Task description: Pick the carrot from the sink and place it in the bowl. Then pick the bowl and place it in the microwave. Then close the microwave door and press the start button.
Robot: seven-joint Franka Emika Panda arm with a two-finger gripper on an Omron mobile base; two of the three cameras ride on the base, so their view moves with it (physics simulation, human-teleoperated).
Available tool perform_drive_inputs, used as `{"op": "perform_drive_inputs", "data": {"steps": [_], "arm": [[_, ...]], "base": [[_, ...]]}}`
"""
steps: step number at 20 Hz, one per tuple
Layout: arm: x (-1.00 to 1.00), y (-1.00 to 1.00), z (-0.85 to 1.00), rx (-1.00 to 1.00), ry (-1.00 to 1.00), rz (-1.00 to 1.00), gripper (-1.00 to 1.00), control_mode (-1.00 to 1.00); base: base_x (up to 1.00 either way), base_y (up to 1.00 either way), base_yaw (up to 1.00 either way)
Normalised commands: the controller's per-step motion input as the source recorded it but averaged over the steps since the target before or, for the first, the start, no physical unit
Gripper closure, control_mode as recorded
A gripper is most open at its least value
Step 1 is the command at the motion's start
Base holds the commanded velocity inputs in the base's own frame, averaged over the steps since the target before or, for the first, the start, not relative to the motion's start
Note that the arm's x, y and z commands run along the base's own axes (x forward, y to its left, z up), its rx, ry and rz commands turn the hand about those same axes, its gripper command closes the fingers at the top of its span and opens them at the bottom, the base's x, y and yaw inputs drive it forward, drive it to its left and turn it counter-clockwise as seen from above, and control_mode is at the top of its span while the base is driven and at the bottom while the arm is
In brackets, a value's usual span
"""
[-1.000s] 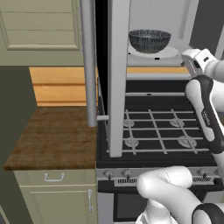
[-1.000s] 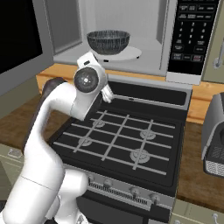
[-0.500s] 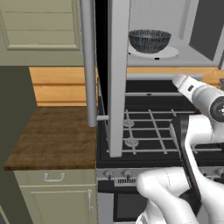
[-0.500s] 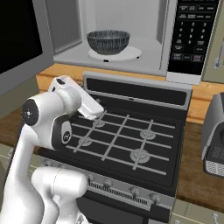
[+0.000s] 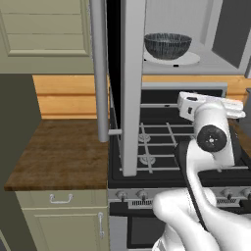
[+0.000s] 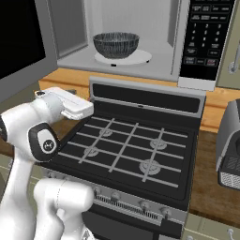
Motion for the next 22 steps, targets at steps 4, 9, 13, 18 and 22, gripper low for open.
{"op": "perform_drive_inputs", "data": {"steps": [4, 9, 13, 18, 22], "arm": [[-0.42, 0.04, -0.70, -0.43, -0.14, -0.01, -1.00, -1.00], [-0.21, 0.02, -0.92, -0.46, -0.20, -0.01, -1.00, -1.00], [-0.03, -0.41, -0.99, -0.34, -0.27, 0.04, -1.00, -1.00], [-0.02, -0.92, -0.92, -0.17, -0.34, 0.28, -1.00, -1.00], [-0.04, -0.45, -0.68, -0.16, -0.40, 0.19, -1.00, -1.00]], "base": [[0.00, 0.00, 0.00], [0.00, 0.00, 0.00], [0.00, 0.00, 0.00], [0.00, 0.00, 0.00], [0.00, 0.00, 0.00]]}}
